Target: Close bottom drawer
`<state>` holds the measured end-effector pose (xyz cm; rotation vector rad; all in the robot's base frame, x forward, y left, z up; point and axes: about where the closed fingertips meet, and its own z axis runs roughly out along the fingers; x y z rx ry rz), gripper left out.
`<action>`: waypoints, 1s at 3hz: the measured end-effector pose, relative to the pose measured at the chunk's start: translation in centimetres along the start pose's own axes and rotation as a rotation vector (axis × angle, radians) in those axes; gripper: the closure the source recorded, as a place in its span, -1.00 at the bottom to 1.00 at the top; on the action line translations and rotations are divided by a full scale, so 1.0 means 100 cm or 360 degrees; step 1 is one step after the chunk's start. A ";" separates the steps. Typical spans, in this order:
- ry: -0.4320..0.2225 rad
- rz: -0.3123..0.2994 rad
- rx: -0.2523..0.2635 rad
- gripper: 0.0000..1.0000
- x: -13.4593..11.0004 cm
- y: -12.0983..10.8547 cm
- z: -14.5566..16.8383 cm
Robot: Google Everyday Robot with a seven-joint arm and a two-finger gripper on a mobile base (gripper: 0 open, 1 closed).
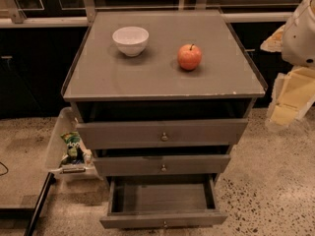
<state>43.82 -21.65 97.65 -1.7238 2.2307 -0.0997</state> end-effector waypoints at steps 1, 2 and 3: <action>-0.0007 0.0002 0.0010 -1.00 0.000 0.001 0.003; -0.0001 0.0050 -0.0071 -1.00 0.011 0.012 0.033; -0.0001 0.0051 -0.0071 -1.00 0.011 0.012 0.033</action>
Offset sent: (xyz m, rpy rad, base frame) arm -0.0078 -0.0080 -0.0859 0.0426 0.1423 -0.0461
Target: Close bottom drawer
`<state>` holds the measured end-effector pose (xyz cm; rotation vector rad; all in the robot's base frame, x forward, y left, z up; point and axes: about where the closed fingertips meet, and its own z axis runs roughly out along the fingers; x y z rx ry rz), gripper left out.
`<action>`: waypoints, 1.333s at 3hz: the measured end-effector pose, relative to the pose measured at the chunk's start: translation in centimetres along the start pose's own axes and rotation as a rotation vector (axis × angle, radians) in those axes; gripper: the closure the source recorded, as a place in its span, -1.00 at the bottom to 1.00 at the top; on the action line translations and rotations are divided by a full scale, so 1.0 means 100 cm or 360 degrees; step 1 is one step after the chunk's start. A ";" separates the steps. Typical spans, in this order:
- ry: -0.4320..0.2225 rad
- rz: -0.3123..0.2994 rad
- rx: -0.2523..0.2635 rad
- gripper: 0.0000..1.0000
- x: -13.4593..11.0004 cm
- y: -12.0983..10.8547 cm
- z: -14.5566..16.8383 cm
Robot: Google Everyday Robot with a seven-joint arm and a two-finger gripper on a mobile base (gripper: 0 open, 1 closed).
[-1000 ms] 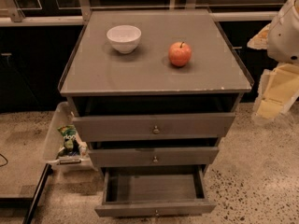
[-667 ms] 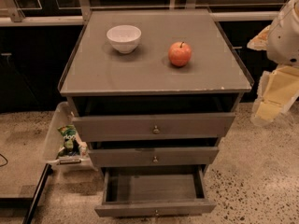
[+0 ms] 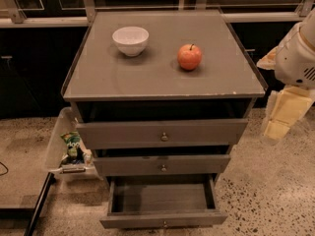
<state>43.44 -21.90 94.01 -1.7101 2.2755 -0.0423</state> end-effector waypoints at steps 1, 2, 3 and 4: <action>-0.0049 0.0024 -0.0046 -1.00 0.008 0.007 0.019; -0.0138 0.0021 -0.0077 -1.00 0.022 0.029 0.058; -0.0232 0.0040 -0.0114 -1.00 0.045 0.055 0.124; -0.0346 0.0096 -0.0121 -0.62 0.064 0.075 0.179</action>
Offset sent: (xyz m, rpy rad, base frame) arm -0.0285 -0.0152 -0.1653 0.1821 0.0020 0.0065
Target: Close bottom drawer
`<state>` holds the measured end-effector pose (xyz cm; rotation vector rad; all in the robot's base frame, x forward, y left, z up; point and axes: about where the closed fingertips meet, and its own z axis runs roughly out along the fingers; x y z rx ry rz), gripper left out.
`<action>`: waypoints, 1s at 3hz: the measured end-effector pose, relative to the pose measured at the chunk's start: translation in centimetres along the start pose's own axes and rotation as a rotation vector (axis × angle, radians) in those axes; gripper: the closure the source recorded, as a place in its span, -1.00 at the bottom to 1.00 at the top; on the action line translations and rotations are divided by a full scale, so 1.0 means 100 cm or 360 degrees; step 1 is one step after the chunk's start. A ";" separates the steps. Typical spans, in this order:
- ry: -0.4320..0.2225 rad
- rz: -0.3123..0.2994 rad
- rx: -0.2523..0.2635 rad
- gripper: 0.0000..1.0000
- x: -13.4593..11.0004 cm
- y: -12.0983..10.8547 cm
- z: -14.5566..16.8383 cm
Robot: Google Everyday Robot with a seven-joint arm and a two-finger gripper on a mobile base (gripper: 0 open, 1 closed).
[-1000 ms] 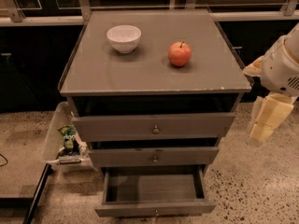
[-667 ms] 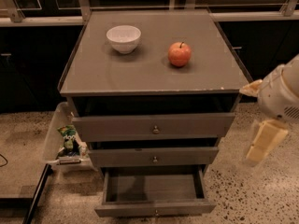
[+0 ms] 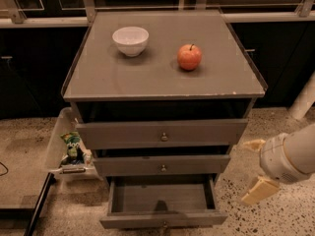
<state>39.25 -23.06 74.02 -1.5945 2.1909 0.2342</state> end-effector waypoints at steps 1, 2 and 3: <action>-0.0048 0.0060 -0.0036 -0.15 0.024 0.013 0.046; -0.0051 0.0065 -0.0033 0.31 0.026 0.012 0.049; -0.0051 0.0066 -0.0033 0.78 0.026 0.012 0.049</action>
Offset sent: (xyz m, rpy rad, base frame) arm -0.0066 0.0002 -0.0474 0.0388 0.0209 -0.0185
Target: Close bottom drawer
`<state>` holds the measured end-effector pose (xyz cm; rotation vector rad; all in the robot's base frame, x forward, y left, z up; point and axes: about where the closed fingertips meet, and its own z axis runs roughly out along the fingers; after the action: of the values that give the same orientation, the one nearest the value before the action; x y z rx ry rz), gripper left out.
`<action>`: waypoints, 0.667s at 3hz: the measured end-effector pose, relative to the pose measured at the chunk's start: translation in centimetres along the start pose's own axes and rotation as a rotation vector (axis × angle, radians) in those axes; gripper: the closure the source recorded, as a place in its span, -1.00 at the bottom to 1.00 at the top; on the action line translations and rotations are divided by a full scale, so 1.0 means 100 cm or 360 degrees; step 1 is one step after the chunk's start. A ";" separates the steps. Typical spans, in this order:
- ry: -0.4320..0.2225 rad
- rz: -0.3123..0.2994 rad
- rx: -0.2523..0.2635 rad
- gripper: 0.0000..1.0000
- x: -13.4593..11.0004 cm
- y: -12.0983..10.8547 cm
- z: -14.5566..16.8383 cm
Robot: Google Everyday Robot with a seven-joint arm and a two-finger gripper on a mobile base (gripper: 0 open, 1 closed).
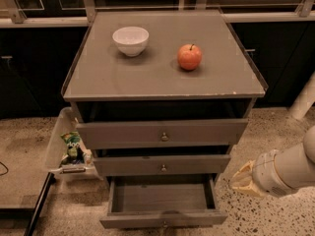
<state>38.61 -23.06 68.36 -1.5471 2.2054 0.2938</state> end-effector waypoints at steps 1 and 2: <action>-0.0028 0.0101 -0.0097 1.00 0.023 0.010 0.043; -0.0073 0.0154 -0.0192 1.00 0.055 0.026 0.116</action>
Offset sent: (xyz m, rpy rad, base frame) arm -0.0160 0.0182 -0.2331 0.1597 0.1642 -0.0409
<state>37.21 -22.01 55.38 -1.4812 2.2672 0.4956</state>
